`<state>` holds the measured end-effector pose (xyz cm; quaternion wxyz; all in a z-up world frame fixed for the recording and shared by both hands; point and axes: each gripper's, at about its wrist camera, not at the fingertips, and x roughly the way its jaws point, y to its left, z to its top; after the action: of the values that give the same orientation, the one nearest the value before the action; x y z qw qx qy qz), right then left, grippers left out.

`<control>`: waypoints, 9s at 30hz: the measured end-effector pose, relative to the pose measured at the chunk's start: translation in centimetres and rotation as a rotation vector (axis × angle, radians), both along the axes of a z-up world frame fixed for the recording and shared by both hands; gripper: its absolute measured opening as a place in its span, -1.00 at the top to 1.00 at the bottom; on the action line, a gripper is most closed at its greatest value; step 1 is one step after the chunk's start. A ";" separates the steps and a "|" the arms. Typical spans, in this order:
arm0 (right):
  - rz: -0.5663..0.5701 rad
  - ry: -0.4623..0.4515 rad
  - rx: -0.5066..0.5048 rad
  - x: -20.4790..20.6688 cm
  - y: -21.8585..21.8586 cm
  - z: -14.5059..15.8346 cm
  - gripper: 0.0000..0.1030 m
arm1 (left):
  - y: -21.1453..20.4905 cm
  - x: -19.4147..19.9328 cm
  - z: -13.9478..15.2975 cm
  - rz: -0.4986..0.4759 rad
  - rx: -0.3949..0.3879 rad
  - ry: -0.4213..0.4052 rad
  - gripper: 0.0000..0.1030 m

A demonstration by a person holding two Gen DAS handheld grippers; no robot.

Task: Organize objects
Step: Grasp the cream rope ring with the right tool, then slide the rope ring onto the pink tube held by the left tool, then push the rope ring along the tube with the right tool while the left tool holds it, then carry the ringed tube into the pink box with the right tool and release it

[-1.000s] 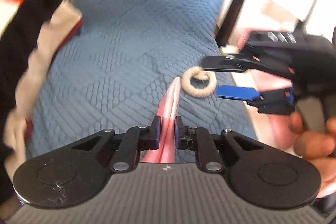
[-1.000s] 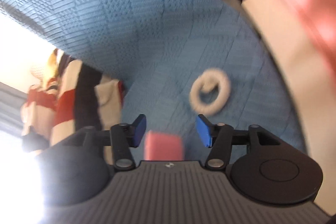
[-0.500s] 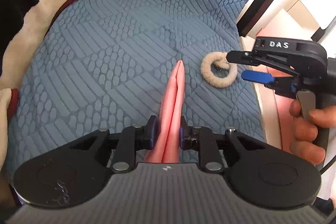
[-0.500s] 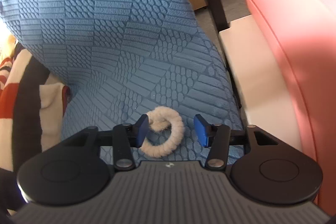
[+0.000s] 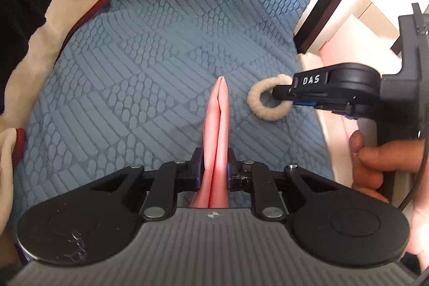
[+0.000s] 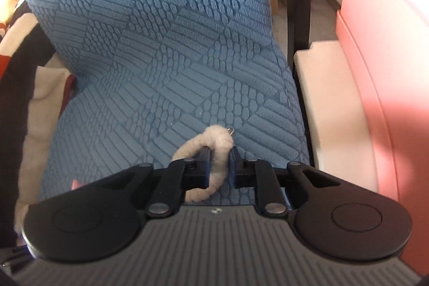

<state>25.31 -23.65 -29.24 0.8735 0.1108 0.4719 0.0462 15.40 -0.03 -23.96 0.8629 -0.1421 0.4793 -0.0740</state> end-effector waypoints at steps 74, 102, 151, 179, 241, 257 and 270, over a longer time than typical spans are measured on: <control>-0.084 0.144 0.353 -6.5 -1.1 12.3 0.57 | -6.8 -8.8 6.9 -0.323 0.355 -0.432 0.65; -0.066 0.269 0.311 -4.5 -1.3 10.8 0.57 | -9.8 -11.2 7.0 -0.405 0.548 -0.561 0.79; -0.064 0.286 0.397 -5.5 -1.6 8.7 0.62 | -10.9 -11.2 5.8 -0.427 0.623 -0.642 0.75; -0.069 0.163 0.372 -6.6 -4.7 14.7 0.65 | -9.6 -8.8 5.5 -0.313 0.529 -0.573 -0.26; -0.083 0.289 0.322 -8.6 -2.3 5.4 0.67 | -10.2 -9.9 5.5 -0.409 0.346 -0.385 0.67; -0.099 0.115 0.226 -9.8 -9.1 13.0 0.78 | -14.5 -9.2 13.8 -0.371 0.171 -0.340 -0.04; -0.189 0.012 0.073 -9.0 -19.1 18.8 0.78 | -18.3 -4.2 21.6 -0.356 -0.010 -0.268 -0.37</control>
<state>16.31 -42.70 -10.41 0.8664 0.1866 0.4627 -0.0199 11.21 -18.28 -2.32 0.8915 -0.0484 0.3773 -0.2460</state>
